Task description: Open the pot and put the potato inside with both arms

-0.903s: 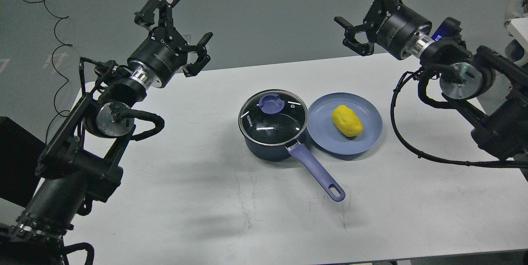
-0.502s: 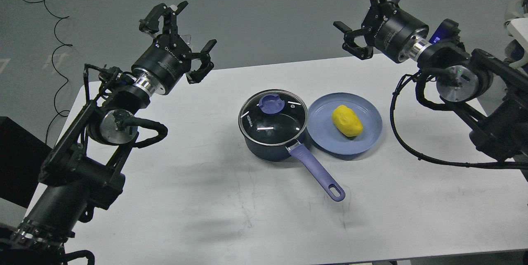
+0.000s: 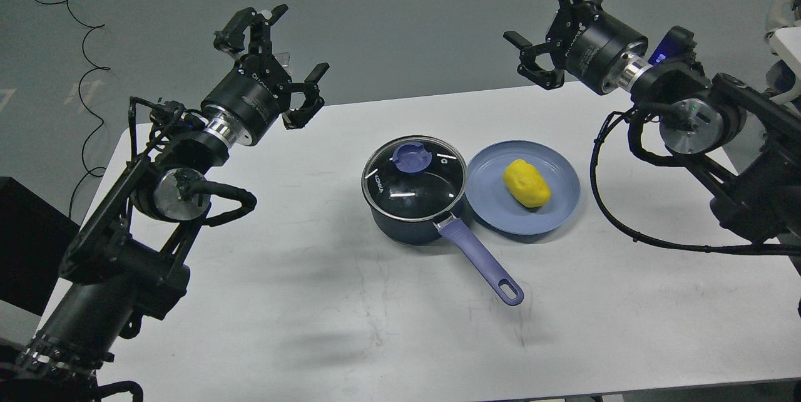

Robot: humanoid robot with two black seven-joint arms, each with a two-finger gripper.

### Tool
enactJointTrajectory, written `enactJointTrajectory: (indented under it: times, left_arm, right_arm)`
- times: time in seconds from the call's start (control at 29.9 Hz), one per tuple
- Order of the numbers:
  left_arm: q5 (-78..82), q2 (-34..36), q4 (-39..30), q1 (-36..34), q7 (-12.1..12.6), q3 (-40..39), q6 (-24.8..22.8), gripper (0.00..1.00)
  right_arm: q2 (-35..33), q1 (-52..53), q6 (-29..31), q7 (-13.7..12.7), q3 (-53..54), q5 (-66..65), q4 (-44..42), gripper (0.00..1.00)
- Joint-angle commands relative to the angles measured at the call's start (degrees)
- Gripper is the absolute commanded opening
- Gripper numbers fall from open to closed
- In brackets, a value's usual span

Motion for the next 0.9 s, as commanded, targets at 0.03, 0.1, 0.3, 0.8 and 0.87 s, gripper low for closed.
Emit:
enactJointTrajectory:
  times: [0.03, 0.1, 0.3, 0.8, 0.87]
  left_arm:
    - [-0.1, 0.0, -0.3, 0.5, 0.0, -0.2, -0.3, 0.98]
    - [0.0, -0.1, -1.0, 1.2, 0.0, -0.2, -0.5, 0.98]
    - [0.0, -0.6, -1.1, 1.8, 0.0, -0.3, -0.4, 0.98]
    - [4.2, -3.2, -1.1, 1.9, -4.7, 0.3, -0.5, 0.98]
    - [4.3, -3.2, -1.1, 1.9, -5.5, 0.4, -0.5, 0.98]
  right_arm:
    - [0.0, 0.0, 0.0, -0.1, 0.0, -0.2, 0.1, 1.0]
    - [0.0, 0.0, 0.1, -0.1, 0.2, -0.1, 0.1, 1.0]
    - [-0.4, -0.2, 0.6, -0.6, 0.4, 0.1, 0.2, 1.0]
    - [-0.1, -0.8, 0.7, -0.7, 0.8, 0.1, 0.0, 1.0]
    - [-0.1, -1.0, 0.7, -0.7, 0.8, 0.1, 0.1, 1.0]
